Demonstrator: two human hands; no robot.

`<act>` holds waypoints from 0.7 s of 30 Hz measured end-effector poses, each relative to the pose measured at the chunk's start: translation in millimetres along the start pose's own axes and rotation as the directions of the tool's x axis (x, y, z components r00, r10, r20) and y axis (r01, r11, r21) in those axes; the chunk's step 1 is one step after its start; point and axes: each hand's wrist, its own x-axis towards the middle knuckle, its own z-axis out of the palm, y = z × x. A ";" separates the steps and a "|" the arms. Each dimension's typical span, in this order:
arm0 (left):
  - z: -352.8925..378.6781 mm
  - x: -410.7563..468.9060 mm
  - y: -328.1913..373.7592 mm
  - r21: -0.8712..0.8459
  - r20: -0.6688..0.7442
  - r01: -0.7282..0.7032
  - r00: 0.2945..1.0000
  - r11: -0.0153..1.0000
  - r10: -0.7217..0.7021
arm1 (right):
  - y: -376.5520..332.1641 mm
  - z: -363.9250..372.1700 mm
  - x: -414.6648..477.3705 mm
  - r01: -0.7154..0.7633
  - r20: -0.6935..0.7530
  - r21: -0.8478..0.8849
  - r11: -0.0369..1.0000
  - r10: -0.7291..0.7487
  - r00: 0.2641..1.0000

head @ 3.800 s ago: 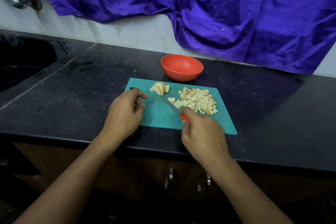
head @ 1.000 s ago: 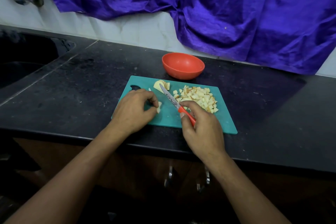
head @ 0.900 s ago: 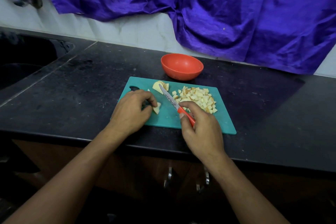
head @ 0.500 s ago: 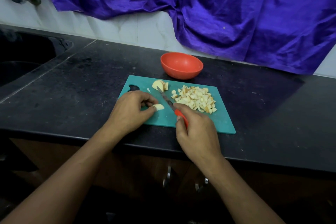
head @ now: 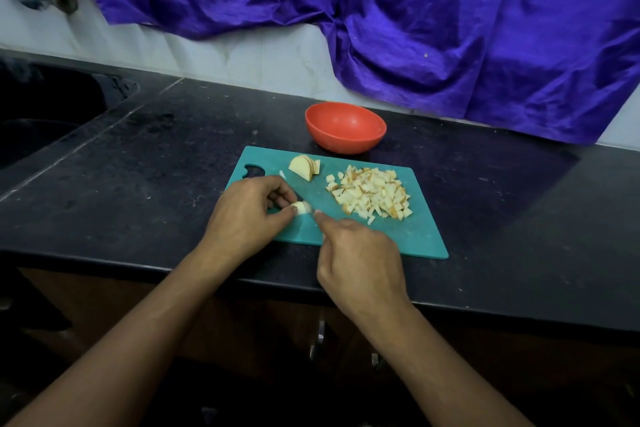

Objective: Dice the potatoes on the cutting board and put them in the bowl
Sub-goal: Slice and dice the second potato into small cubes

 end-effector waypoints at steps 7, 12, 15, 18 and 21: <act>-0.3 -1.7 0.8 0.027 -0.025 0.006 1.000 1.000 -0.005 | 1.3 6.4 -6.9 -0.035 -0.110 0.129 0.991 0.049 0.993; -0.4 -2.1 1.6 0.032 -0.036 0.003 0.999 0.999 -0.002 | 0.3 4.7 -9.0 0.000 -0.083 0.105 0.995 0.008 0.996; -0.5 -2.7 2.1 0.025 -0.045 0.007 0.999 1.000 -0.005 | 0.2 3.0 -6.2 0.020 -0.048 0.059 0.998 -0.017 0.999; -1.8 -2.9 2.8 0.028 -0.037 0.014 0.999 1.000 -0.013 | -1.2 2.9 -4.3 0.038 -0.022 0.026 0.999 -0.038 0.999; -3.0 -4.7 2.7 0.020 -0.034 0.021 0.999 1.000 -0.020 | -0.8 3.5 -7.0 0.016 -0.063 0.081 0.997 -0.011 0.998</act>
